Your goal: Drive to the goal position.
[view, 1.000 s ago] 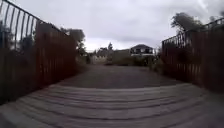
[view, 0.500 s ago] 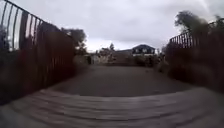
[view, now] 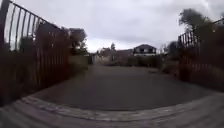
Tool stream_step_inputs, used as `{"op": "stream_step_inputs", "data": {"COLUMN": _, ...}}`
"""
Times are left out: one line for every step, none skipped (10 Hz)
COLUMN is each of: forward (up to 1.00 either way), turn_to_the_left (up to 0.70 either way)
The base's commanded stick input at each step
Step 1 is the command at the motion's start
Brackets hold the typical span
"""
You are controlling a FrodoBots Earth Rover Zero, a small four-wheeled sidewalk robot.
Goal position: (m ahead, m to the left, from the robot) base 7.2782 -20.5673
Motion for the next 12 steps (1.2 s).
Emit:
{"op": "stream_step_inputs", "data": {"forward": 0.85, "turn_to_the_left": 0.00}}
{"op": "stream_step_inputs", "data": {"forward": 0.85, "turn_to_the_left": 0.00}}
{"op": "stream_step_inputs", "data": {"forward": 0.85, "turn_to_the_left": 0.00}}
{"op": "stream_step_inputs", "data": {"forward": 0.85, "turn_to_the_left": 0.00}}
{"op": "stream_step_inputs", "data": {"forward": 0.85, "turn_to_the_left": 0.00}}
{"op": "stream_step_inputs", "data": {"forward": 0.85, "turn_to_the_left": 0.00}}
{"op": "stream_step_inputs", "data": {"forward": 0.81, "turn_to_the_left": 0.00}}
{"op": "stream_step_inputs", "data": {"forward": 0.77, "turn_to_the_left": 0.00}}
{"op": "stream_step_inputs", "data": {"forward": 0.72, "turn_to_the_left": 0.00}}
{"op": "stream_step_inputs", "data": {"forward": 0.70, "turn_to_the_left": 0.00}}
{"op": "stream_step_inputs", "data": {"forward": 0.70, "turn_to_the_left": 0.00}}
{"op": "stream_step_inputs", "data": {"forward": 0.70, "turn_to_the_left": 0.00}}
